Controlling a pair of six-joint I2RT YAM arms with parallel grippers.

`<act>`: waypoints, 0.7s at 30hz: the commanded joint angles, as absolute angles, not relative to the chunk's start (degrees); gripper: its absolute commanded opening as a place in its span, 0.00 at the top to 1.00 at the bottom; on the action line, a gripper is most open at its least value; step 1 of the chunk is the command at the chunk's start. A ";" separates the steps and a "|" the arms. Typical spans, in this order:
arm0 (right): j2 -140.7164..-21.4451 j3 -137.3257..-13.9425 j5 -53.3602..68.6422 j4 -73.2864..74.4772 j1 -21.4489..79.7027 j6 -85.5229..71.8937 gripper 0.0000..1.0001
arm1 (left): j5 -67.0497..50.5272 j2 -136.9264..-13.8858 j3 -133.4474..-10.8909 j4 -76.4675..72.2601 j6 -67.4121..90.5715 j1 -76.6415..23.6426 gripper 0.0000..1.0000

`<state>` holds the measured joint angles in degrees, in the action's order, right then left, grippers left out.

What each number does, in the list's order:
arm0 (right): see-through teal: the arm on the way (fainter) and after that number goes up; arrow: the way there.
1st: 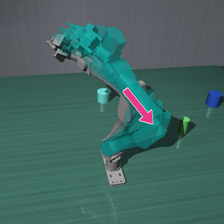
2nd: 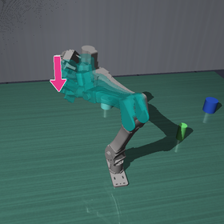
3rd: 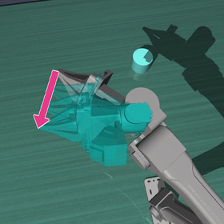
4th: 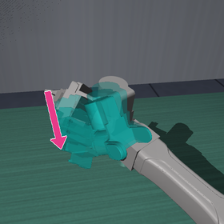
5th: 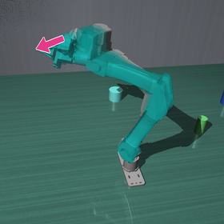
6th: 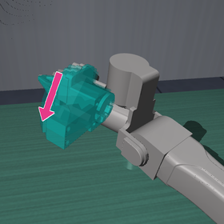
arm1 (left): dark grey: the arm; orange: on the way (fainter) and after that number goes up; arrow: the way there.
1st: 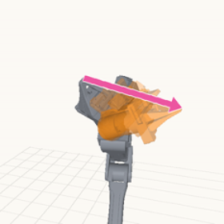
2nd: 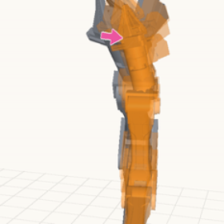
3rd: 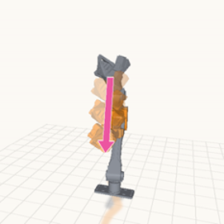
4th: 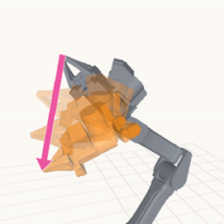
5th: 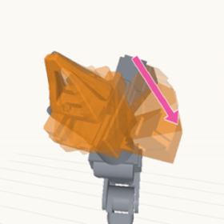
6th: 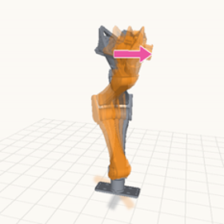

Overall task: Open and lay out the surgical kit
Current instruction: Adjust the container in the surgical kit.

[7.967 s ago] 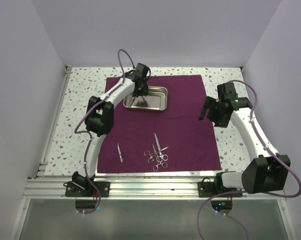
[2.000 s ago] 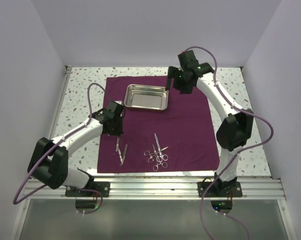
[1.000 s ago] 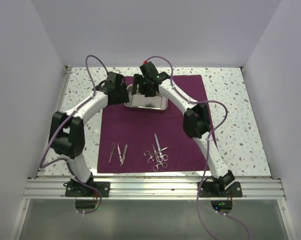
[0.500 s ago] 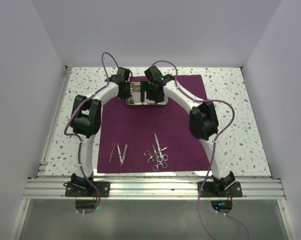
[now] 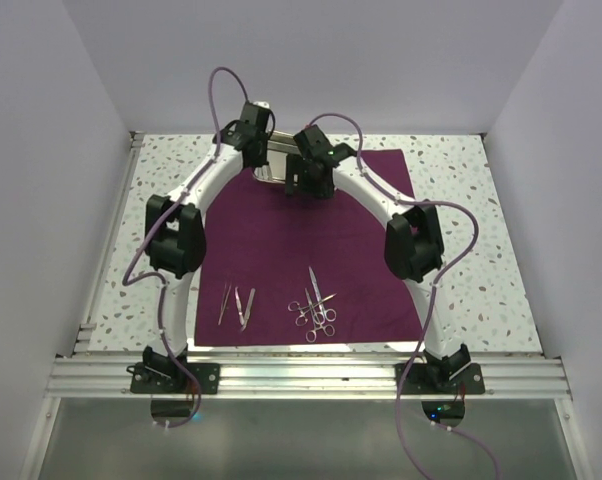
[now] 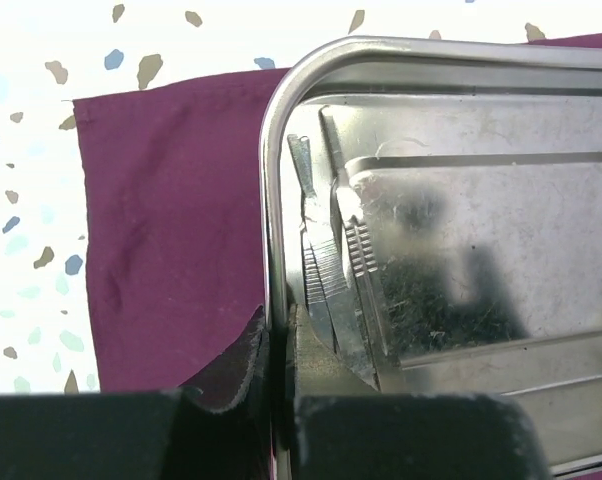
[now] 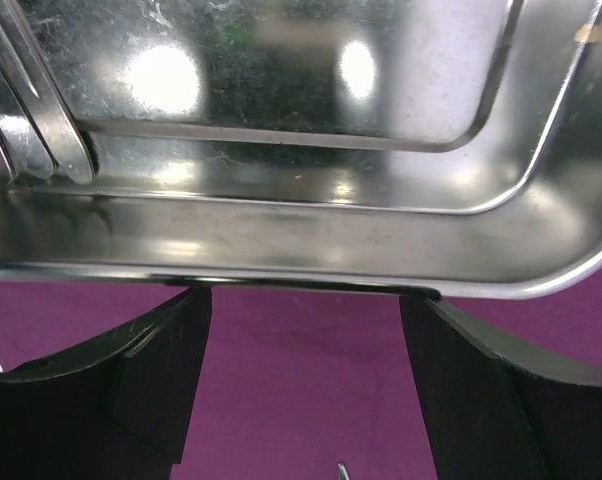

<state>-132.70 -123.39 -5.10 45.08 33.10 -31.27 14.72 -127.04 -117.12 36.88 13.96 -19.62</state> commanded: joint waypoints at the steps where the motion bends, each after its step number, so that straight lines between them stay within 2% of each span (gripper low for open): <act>1: -129.02 -123.93 -6.85 44.56 32.70 -32.17 0.20 | 14.77 -124.28 -117.61 38.85 11.51 -21.01 1.00; 7: -127.45 -122.26 -7.65 44.65 32.52 -31.90 0.20 | 11.51 -125.42 -111.80 39.98 11.52 -21.53 1.00; 11: -126.56 -120.85 -8.17 44.56 32.08 -31.55 0.21 | 18.64 -126.31 -112.26 44.04 10.72 -22.94 1.00; 15: -126.39 -120.59 -8.44 44.47 31.73 -31.64 0.20 | 8.72 -123.75 -106.27 38.77 15.18 -20.13 1.00; 18: -126.47 -121.02 -8.79 44.47 31.55 -31.73 0.20 | -3.90 -123.66 -97.94 32.12 20.73 -17.67 1.00; 21: -127.00 -122.17 -9.14 45.00 31.38 -31.55 0.20 | -9.13 -124.19 -90.28 27.35 24.86 -17.05 1.00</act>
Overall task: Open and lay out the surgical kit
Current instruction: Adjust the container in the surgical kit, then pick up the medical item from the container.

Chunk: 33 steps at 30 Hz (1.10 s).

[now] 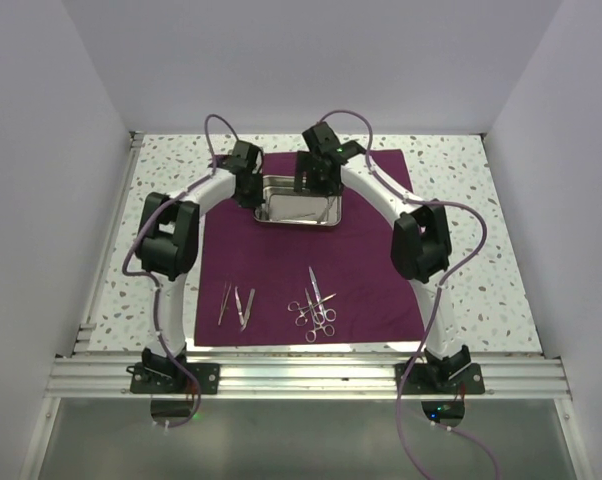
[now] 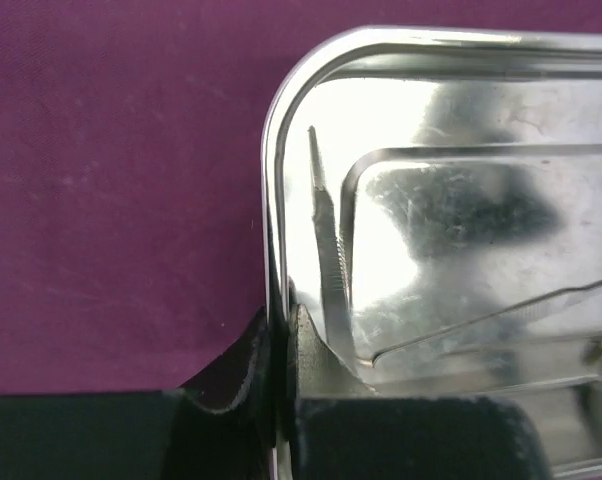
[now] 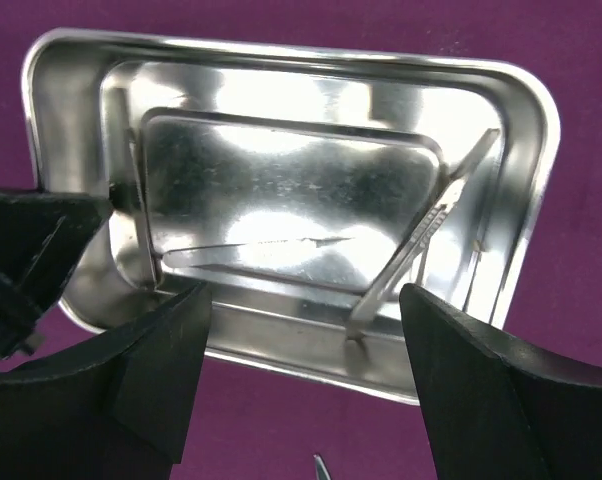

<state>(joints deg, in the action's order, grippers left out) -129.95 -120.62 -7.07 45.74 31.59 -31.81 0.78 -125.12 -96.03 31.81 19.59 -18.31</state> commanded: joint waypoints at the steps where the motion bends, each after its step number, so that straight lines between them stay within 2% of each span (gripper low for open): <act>1: -127.09 -122.43 -9.40 45.17 31.20 -31.47 0.20 | -9.66 -124.36 -88.00 26.64 25.57 -17.14 1.00; 6: -127.44 -121.91 -16.76 49.39 30.94 -32.60 0.20 | -7.48 -124.01 -84.55 25.93 27.51 -17.14 1.00; 12: -128.32 -116.72 -14.59 47.29 30.06 -35.51 0.21 | -7.12 -122.78 -82.71 25.31 26.81 -17.31 1.00; 25: -142.20 -128.92 -15.55 44.83 29.18 -34.54 0.23 | -1.23 -123.57 -87.45 33.65 20.75 -19.60 1.00; 33: -145.72 -129.20 -18.81 42.54 27.34 -35.33 0.28 | 1.76 -121.99 -87.01 36.74 19.78 -19.69 1.00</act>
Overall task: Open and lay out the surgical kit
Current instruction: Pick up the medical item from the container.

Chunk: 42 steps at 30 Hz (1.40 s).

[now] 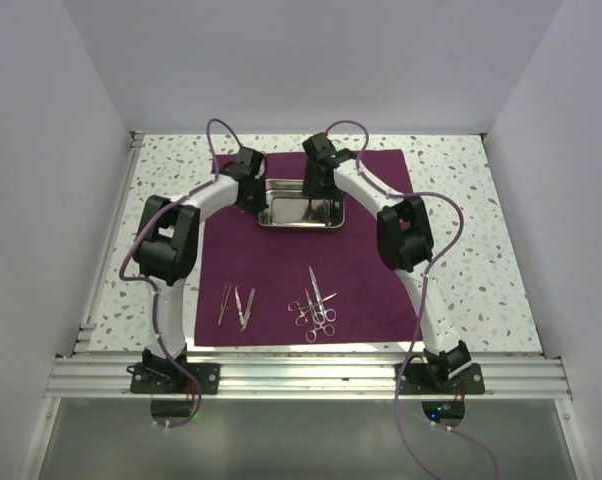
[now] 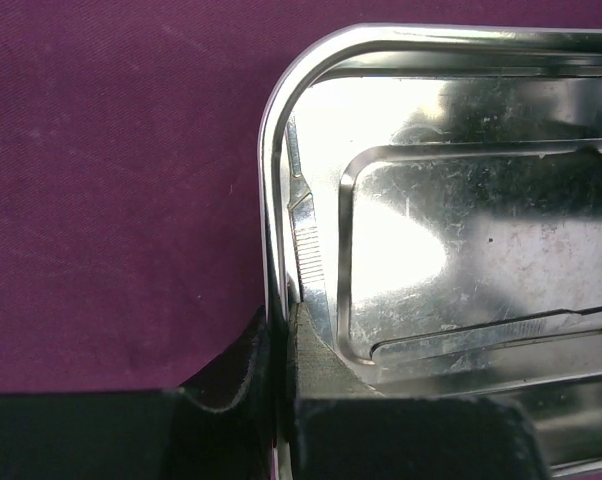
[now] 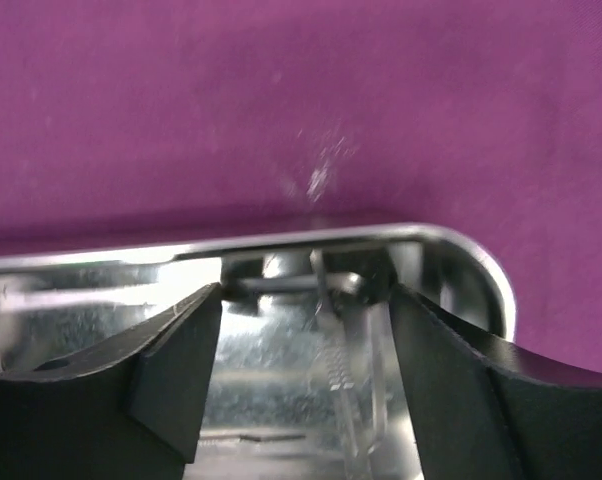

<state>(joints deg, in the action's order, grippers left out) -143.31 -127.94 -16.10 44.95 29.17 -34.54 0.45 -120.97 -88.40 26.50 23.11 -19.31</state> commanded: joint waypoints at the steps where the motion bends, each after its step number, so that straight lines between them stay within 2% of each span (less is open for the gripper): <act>1: -145.98 -129.29 -18.90 42.19 27.07 -34.98 0.30 | 1.76 -121.82 -87.10 37.09 19.69 -19.69 1.00; 7: -148.44 -130.60 -19.25 42.71 26.19 -32.97 0.46 | 1.76 -121.99 -88.94 38.23 19.34 -19.69 1.00; 8: -148.88 -131.21 -19.86 43.15 26.37 -32.44 0.52 | 1.67 -122.17 -89.73 38.49 19.34 -19.69 1.00; 13: -152.75 -136.40 -19.52 49.12 26.37 -31.82 0.72 | 1.85 -122.69 -91.49 39.29 19.07 -19.77 1.00; 20: -152.58 -133.42 -17.84 50.36 26.54 -31.99 1.00 | 1.67 -123.49 -92.02 39.46 19.07 -19.69 1.00; 25: -150.48 -132.36 -15.65 45.89 26.54 -30.94 1.00 | 1.49 -123.84 -92.37 39.64 19.16 -19.69 1.00; 33: -144.76 -141.41 -14.68 39.12 26.46 -30.15 1.00 | 0.70 -126.03 -95.01 40.25 20.39 -19.69 1.00; 42: -136.77 -142.39 -15.20 38.93 26.19 -29.27 1.00 | 1.14 -127.18 -97.91 41.13 20.74 -19.69 1.00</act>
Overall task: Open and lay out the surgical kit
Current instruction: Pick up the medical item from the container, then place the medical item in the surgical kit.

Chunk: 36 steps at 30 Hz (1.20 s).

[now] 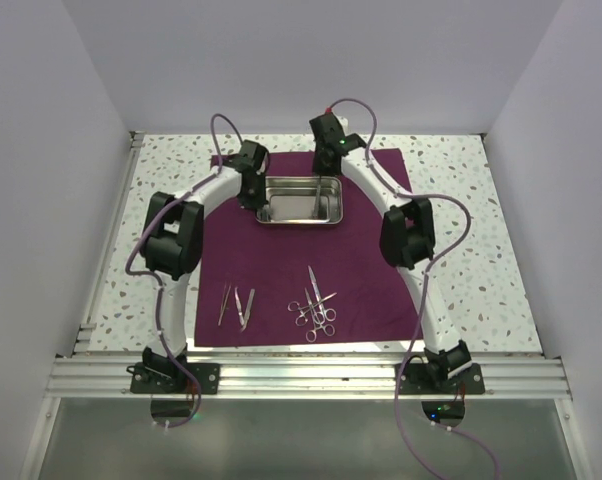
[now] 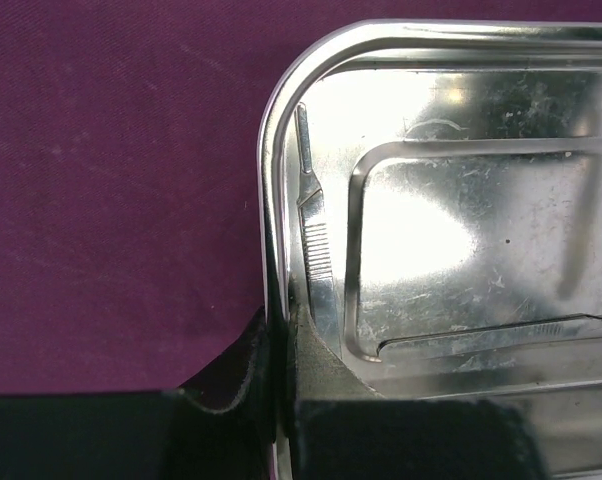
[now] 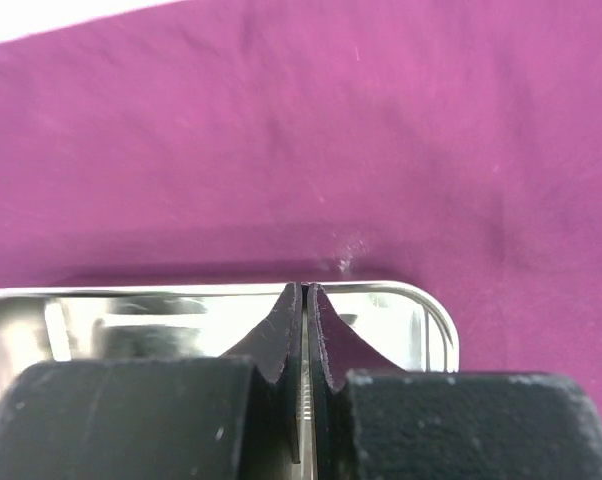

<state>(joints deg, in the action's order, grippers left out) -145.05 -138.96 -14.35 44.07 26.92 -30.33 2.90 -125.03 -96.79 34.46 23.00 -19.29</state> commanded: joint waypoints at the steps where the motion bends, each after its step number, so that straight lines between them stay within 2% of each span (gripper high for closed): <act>1: -135.89 -141.95 -15.29 39.20 26.28 -28.92 1.00 | 1.32 -127.26 -98.17 41.48 20.74 -19.69 1.00; 4: -129.40 -135.99 -15.47 39.47 26.10 -27.61 1.00 | 2.11 -127.70 -99.40 41.66 20.74 -19.69 1.00; 7: -119.03 -122.38 -15.47 37.28 26.10 -26.55 1.00 | 2.72 -128.67 -101.33 42.36 20.66 -19.69 1.00; 8: -116.39 -114.08 -15.73 35.79 26.02 -26.37 1.00 | 2.90 -128.85 -102.12 42.45 20.74 -19.69 1.00; 11: -107.16 -103.66 -16.43 31.82 25.49 -26.37 1.00 | 2.99 -129.11 -102.39 42.01 21.00 -19.69 1.00; 16: -96.20 -93.19 -15.39 36.74 25.05 -26.98 1.00 | 3.43 -130.69 -105.11 43.33 21.27 -19.69 1.00; 17: -93.98 -86.20 -15.03 36.48 25.14 -27.07 1.00 | 3.95 -130.87 -106.07 43.50 21.27 -19.69 1.00; 21: -82.38 -70.60 -12.75 37.87 25.05 -26.02 1.00 | 4.66 -132.01 -109.24 44.47 21.36 -19.51 1.00; 27: -75.06 -58.02 -7.56 40.17 25.05 -25.14 1.00 | 5.62 -133.42 -112.50 45.97 21.44 -19.51 1.00; 36: -74.18 -46.68 -3.69 32.35 25.31 -25.05 1.00 | 5.62 -132.45 -112.41 46.58 22.24 -19.42 1.00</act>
